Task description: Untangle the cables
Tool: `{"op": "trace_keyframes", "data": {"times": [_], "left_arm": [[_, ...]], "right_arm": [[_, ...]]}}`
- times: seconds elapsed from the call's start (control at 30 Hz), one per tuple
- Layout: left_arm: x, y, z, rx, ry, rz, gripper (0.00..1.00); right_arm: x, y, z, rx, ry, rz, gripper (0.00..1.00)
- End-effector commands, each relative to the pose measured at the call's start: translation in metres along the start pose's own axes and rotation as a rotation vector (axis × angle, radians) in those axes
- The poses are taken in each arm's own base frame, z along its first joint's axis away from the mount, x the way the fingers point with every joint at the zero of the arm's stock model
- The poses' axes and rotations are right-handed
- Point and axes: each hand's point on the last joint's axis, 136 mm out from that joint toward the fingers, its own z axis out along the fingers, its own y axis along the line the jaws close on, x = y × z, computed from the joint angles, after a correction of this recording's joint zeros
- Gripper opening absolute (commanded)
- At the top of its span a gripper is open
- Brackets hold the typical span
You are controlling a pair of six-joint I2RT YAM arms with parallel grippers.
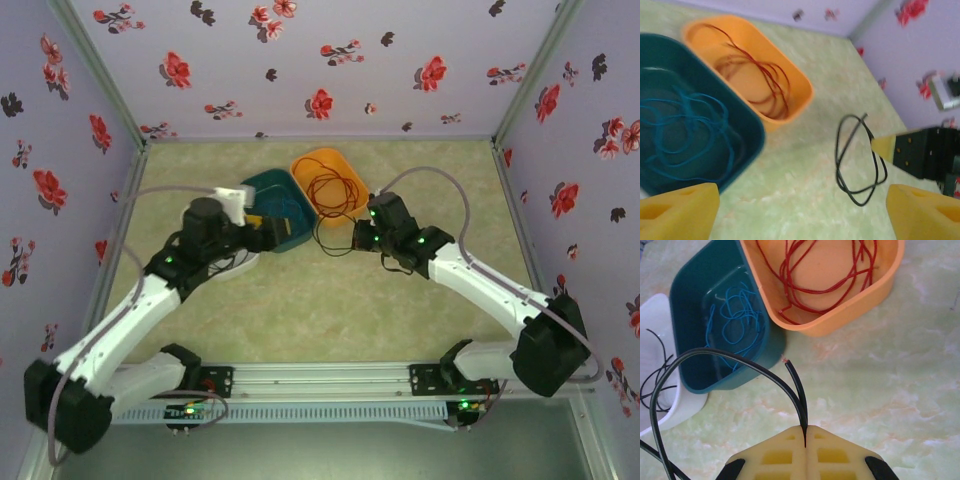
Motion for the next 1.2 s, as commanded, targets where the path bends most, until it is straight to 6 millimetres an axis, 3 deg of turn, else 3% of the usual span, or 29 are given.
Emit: {"op": "trace_keyframes", "data": {"times": [0.0, 0.17, 0.33, 0.57, 0.63, 0.73, 0.8, 0.97, 1.17], "left_arm": [[0.006, -0.022, 0.026, 0.048, 0.069, 0.135, 0.85], [0.007, -0.045, 0.058, 0.093, 0.1, 0.194, 0.76], [0.002, -0.053, 0.075, 0.113, 0.088, 0.2, 0.67], [-0.001, -0.052, 0.083, 0.108, 0.072, 0.179, 0.34], [-0.002, -0.053, 0.084, 0.112, 0.066, 0.176, 0.28], [-0.004, -0.054, 0.085, 0.115, 0.061, 0.175, 0.04], [-0.006, -0.056, 0.082, 0.119, 0.055, 0.18, 0.0], [-0.012, -0.069, 0.066, 0.165, 0.051, 0.205, 0.0], [-0.016, -0.084, 0.05, 0.225, 0.061, 0.237, 0.0]], "right_arm": [[0.001, 0.007, -0.005, -0.044, -0.016, -0.006, 0.0], [0.003, 0.01, -0.008, -0.06, -0.025, -0.002, 0.0], [0.005, 0.012, -0.011, -0.07, -0.025, -0.004, 0.0], [0.004, 0.012, -0.016, -0.083, -0.042, 0.002, 0.0], [0.004, 0.013, -0.017, -0.091, -0.044, 0.004, 0.0], [0.004, 0.013, -0.018, -0.094, -0.052, 0.004, 0.0], [0.003, 0.009, -0.018, -0.078, -0.061, 0.007, 0.0], [0.004, -0.013, -0.014, 0.033, -0.063, 0.024, 0.33], [0.005, 0.0, -0.004, -0.021, -0.04, 0.02, 0.53]]}}
